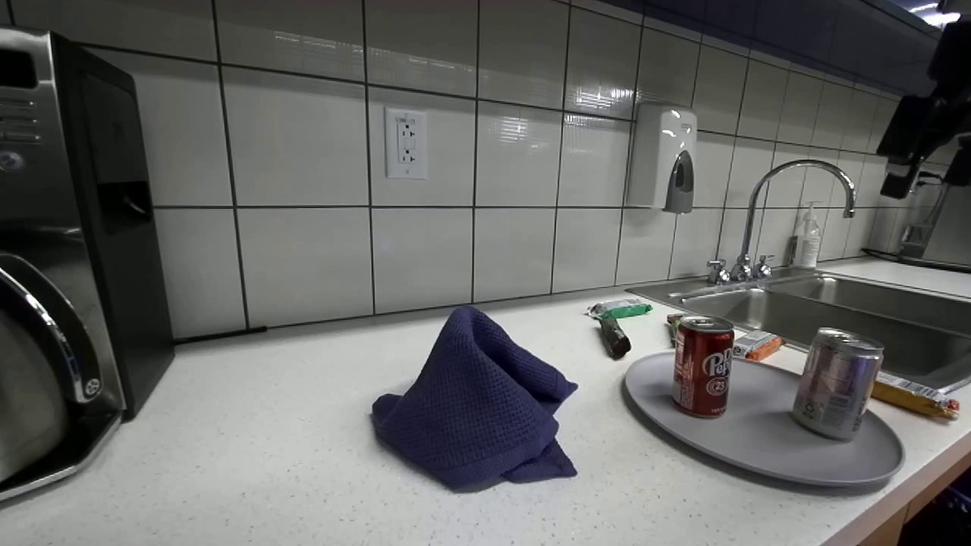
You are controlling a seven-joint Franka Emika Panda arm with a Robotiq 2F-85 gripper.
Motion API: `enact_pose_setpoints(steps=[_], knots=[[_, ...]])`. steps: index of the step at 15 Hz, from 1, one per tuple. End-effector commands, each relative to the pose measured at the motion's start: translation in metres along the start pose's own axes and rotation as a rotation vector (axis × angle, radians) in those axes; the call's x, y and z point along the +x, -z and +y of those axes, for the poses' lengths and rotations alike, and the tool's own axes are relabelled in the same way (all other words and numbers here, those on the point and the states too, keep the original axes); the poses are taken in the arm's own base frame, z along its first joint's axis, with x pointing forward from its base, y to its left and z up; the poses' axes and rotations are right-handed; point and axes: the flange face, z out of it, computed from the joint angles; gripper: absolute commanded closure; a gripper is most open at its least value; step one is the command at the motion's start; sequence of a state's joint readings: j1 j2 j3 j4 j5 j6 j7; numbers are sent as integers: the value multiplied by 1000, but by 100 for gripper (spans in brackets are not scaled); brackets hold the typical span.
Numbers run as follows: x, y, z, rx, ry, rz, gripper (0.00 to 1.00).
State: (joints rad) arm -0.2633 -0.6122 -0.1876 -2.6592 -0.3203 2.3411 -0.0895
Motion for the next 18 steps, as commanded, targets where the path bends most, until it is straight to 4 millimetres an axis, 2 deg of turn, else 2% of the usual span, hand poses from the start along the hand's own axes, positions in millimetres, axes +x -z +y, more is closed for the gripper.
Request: enact_pose_setpoints(steps=[1,8,11,18], knots=[[0,1,0,0,0,-1,0],[0,1,0,0,0,-1,0],[4,-1,-7,19,29,13,0],[20,-19,-50,113,109,51,0]])
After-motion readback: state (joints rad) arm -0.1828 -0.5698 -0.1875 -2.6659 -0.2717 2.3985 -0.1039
